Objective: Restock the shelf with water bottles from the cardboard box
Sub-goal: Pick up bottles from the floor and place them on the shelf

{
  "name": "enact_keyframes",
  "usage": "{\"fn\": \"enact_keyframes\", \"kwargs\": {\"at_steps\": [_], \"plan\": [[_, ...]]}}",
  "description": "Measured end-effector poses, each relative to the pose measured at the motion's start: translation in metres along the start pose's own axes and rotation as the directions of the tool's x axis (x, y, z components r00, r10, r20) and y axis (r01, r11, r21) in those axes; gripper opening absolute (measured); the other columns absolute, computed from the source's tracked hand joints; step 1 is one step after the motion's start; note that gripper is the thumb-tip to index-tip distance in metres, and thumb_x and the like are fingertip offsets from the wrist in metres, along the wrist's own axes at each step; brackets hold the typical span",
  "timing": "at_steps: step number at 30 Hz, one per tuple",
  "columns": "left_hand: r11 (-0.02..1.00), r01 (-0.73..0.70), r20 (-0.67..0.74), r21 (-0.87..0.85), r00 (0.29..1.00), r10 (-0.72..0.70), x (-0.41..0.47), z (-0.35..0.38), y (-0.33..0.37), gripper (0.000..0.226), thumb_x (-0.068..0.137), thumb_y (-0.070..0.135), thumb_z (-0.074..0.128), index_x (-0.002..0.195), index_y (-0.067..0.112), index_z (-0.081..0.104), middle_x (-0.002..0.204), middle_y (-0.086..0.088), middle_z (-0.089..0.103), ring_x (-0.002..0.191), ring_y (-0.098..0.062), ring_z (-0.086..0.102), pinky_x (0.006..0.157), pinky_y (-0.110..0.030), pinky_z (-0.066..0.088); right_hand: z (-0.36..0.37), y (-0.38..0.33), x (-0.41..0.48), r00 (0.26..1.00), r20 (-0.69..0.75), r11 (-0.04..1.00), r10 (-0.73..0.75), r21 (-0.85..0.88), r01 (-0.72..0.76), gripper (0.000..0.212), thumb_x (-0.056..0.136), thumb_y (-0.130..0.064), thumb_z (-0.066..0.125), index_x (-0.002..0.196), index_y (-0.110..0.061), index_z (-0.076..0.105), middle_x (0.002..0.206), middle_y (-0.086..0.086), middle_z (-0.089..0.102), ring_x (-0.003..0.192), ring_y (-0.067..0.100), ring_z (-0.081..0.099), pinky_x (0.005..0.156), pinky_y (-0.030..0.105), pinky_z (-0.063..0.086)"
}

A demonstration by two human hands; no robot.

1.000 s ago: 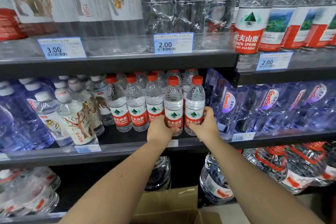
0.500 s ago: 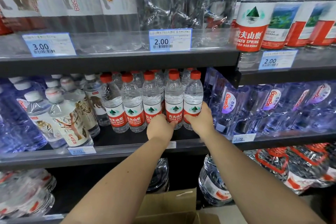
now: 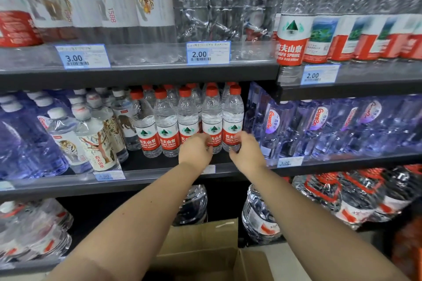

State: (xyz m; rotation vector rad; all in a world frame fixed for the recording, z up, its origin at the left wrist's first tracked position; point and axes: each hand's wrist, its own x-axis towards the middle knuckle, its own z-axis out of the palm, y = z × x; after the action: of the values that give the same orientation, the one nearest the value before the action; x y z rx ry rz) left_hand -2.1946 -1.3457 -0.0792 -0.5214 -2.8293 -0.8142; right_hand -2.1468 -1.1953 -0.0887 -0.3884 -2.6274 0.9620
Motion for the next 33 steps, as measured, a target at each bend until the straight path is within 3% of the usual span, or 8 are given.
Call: {"fn": "enact_keyframes", "kwargs": {"at_steps": [2,6,10,14,18,22,28,33], "plan": [[0.982,-0.141,0.022,0.128,0.99,0.139,-0.011,-0.015,0.011,0.027,0.088,0.02,0.057,0.114,0.02,0.065,0.115,-0.003,0.063,0.108,-0.025,0.056,0.088,-0.04,0.049,-0.017,-0.007,-0.016,0.994,0.046,0.986,-0.104,-0.125,0.109,0.036,0.082,-0.016,0.064,0.117,-0.013,0.058,0.116,0.009,0.056,0.113,0.028,0.053,0.094,0.044,0.048],[0.857,-0.303,0.129,0.416,0.953,0.274,-0.041,-0.047,0.045,0.03,0.09,0.024,0.054,0.119,0.017,0.058,0.118,-0.008,0.056,0.115,-0.031,0.045,0.093,-0.046,0.038,-0.07,-0.022,-0.055,0.963,0.129,0.882,-0.238,-0.387,0.27,0.036,0.085,-0.018,0.06,0.121,-0.012,0.055,0.12,0.01,0.055,0.115,0.031,0.048,0.092,0.04,0.045],[0.718,-0.432,0.179,0.546,0.897,0.404,-0.09,-0.046,0.083,0.037,0.086,0.026,0.053,0.123,0.019,0.056,0.124,-0.01,0.053,0.118,-0.032,0.043,0.096,-0.046,0.033,-0.12,-0.015,-0.116,0.96,0.184,0.729,-0.212,-0.624,0.281,0.037,0.086,-0.018,0.059,0.121,-0.01,0.052,0.12,0.011,0.053,0.118,0.033,0.045,0.088,0.04,0.041],[0.638,-0.589,0.263,0.496,0.802,0.536,-0.142,-0.006,0.124,0.036,0.088,0.03,0.052,0.122,0.018,0.056,0.122,-0.011,0.053,0.118,-0.033,0.043,0.097,-0.046,0.032,-0.151,0.025,-0.188,0.983,0.166,0.648,-0.073,-0.741,0.173,0.043,0.086,-0.026,0.061,0.126,-0.016,0.05,0.123,0.01,0.052,0.121,0.032,0.044,0.092,0.04,0.042],[0.607,-0.707,0.358,0.364,0.708,0.609,-0.198,0.051,0.164,0.038,0.088,0.028,0.053,0.125,0.019,0.053,0.127,-0.01,0.05,0.121,-0.033,0.04,0.1,-0.047,0.031,-0.172,0.096,-0.263,0.982,0.115,0.668,0.151,-0.744,-0.016,0.051,0.085,-0.028,0.061,0.133,-0.017,0.046,0.131,0.01,0.047,0.124,0.032,0.039,0.097,0.042,0.041],[0.575,-0.77,0.451,0.277,0.632,0.63,-0.24,0.109,0.189,0.042,0.089,0.028,0.052,0.13,0.02,0.051,0.129,-0.007,0.049,0.122,-0.03,0.039,0.103,-0.048,0.03,-0.181,0.171,-0.333,0.941,0.057,0.679,0.334,-0.707,-0.198,0.052,0.083,-0.025,0.061,0.133,-0.019,0.047,0.133,0.009,0.046,0.125,0.031,0.039,0.097,0.04,0.042],[0.536,-0.831,0.581,0.148,0.512,0.633,-0.252,0.198,0.188,0.046,0.09,0.036,0.05,0.134,0.025,0.048,0.14,-0.006,0.045,0.127,-0.029,0.036,0.105,-0.044,0.029,-0.158,0.266,-0.39,0.874,0.083,0.676,0.479,-0.67,-0.307,0.045,0.087,-0.025,0.056,0.13,-0.015,0.049,0.133,0.012,0.048,0.127,0.034,0.039,0.098,0.042,0.04],[0.527,-0.85,0.6,0.008,0.426,0.677,-0.231,0.262,0.16,0.036,0.091,0.038,0.055,0.123,0.024,0.059,0.123,-0.003,0.057,0.12,-0.028,0.042,0.098,-0.041,0.026,-0.112,0.334,-0.406,0.791,0.105,0.688,0.603,-0.57,-0.449,0.048,0.085,-0.029,0.061,0.131,-0.017,0.049,0.13,0.009,0.051,0.121,0.032,0.046,0.095,0.04,0.042]]}}
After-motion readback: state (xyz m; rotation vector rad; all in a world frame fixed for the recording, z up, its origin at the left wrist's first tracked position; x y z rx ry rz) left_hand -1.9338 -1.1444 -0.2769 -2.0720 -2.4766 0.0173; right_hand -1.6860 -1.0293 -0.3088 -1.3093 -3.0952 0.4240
